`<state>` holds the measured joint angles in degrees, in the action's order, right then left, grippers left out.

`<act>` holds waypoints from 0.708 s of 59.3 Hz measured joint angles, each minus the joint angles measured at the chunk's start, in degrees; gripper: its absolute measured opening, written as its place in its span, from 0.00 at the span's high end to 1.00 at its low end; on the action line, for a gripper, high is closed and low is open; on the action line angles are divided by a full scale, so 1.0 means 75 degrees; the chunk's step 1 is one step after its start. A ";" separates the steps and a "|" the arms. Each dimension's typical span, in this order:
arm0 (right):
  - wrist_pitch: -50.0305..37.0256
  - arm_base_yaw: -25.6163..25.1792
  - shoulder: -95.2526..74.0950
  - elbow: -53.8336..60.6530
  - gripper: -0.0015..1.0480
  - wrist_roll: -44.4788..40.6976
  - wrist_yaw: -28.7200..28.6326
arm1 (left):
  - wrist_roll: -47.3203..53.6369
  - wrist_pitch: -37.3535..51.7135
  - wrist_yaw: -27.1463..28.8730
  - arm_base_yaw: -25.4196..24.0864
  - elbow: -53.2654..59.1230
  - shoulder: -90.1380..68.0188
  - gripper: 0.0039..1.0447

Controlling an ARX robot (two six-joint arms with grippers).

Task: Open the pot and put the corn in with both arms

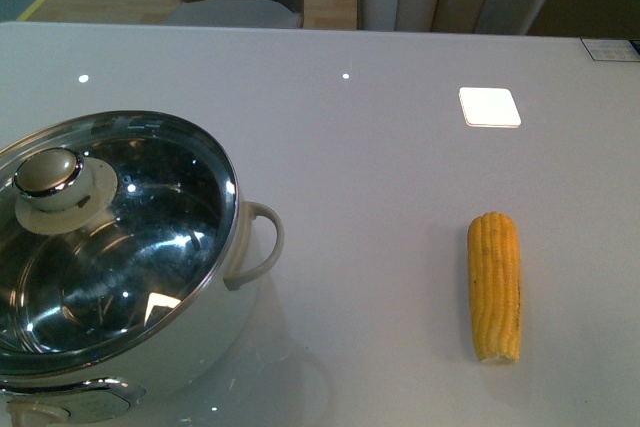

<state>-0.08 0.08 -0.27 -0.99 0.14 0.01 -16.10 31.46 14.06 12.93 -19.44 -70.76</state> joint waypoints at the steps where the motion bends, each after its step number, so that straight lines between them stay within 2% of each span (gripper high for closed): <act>1: 0.0000 0.0000 0.0000 0.0000 0.08 0.0000 0.0000 | -0.0012 0.0114 -0.0041 0.0009 -0.0015 -0.0143 0.06; 11: 0.0000 0.0000 0.0000 0.0000 0.08 0.0000 0.0003 | 0.0152 0.1728 -0.0804 -0.0050 -0.0079 -0.2124 0.06; 17: 0.0000 0.0000 0.0000 0.0000 0.08 0.0000 0.0000 | 0.0679 0.2661 -0.1239 -0.0533 -0.0079 -0.3249 0.06; 26: 0.0000 0.0000 0.0000 0.0000 0.08 0.0000 0.0000 | 0.0956 0.3366 -0.1696 -0.0982 -0.0073 -0.4089 0.06; 42: 0.0000 0.0000 0.0000 0.0000 0.08 0.0000 0.0000 | 0.1483 0.4243 -0.2043 -0.0807 0.0029 -0.4852 0.06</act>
<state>-0.08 0.08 -0.27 -0.99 0.14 0.01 -4.97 63.29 -1.26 6.87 -19.22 -107.15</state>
